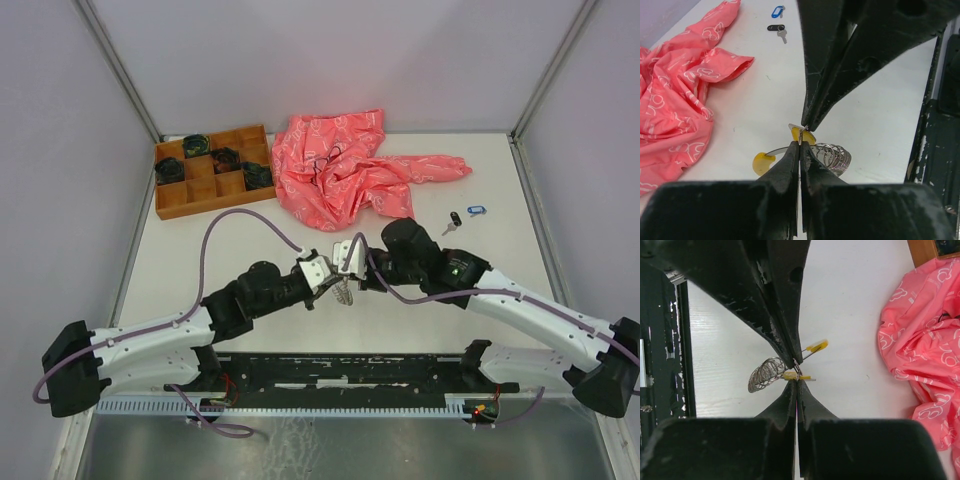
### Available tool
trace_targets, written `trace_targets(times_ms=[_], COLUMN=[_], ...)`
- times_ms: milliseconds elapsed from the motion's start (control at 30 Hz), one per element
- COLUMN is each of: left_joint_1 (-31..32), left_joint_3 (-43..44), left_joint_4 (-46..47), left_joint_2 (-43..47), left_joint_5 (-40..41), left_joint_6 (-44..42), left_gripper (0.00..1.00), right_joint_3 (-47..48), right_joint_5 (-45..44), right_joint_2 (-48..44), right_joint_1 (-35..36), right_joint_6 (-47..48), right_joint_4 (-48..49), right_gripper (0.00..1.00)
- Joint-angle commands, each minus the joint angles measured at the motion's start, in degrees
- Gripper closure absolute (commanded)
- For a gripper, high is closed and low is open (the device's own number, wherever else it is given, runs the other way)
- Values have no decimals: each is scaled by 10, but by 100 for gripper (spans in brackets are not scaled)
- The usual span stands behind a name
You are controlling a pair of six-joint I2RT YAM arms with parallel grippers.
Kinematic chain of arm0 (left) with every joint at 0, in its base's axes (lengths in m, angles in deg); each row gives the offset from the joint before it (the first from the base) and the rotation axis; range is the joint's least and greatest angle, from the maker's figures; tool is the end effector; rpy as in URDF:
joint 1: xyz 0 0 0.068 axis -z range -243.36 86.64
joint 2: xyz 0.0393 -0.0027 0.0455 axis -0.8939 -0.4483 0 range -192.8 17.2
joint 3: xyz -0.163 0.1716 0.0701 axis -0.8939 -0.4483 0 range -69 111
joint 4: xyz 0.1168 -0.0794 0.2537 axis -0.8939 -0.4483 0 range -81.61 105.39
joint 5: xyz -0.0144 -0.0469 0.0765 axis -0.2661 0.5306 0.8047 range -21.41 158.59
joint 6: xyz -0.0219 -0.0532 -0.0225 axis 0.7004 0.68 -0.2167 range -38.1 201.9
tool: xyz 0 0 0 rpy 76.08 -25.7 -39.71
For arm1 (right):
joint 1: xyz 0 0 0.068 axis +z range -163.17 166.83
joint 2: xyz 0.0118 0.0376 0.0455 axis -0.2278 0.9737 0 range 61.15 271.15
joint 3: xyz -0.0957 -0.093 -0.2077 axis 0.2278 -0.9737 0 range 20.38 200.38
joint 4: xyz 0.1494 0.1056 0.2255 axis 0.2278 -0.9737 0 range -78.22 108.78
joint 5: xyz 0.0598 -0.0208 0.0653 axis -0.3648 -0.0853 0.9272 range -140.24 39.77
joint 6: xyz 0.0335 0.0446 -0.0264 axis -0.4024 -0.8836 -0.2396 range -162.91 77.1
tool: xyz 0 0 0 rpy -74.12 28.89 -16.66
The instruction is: Put the keys on the keyring
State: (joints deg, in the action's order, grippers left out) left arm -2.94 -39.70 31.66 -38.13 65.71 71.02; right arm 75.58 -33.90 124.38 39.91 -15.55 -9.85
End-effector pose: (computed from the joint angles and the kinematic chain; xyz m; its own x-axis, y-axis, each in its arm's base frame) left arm 0.1352 -0.2429 0.2210 0.0863 0.2297 -0.9694 0.8927 0.4141 0.1776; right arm 0.1636 0.2396 0.2753 0.0963 -0.6059 -0.7897 -0.9666 0.1325 -0.2195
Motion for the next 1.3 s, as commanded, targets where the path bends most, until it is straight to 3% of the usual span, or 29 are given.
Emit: trace_targets(times_ms=[0,400,567,800,1267], left_joint_1=[-6,-6,-7,-6,-6], left_joint_3=[21,7,-25,-66,-77], left_joint_4=[49,99,160,239,270], left_joint_2=[17,20,37,45,42], left_joint_5=[43,78,87,53,20], left_joint_6=[113,181,192,179,171], left_gripper=[97,97,97,97,97], right_joint_3=[-13,-39,-47,-85,-110], right_joint_5=[12,13,-31,-62,-39], right_joint_2=[-11,-22,-19,-46,-70], right_joint_1=[16,24,23,23,22], right_joint_6=[59,74,40,-6,-7], right_joint_4=[13,33,59,129,175], right_gripper=[99,99,99,97,87])
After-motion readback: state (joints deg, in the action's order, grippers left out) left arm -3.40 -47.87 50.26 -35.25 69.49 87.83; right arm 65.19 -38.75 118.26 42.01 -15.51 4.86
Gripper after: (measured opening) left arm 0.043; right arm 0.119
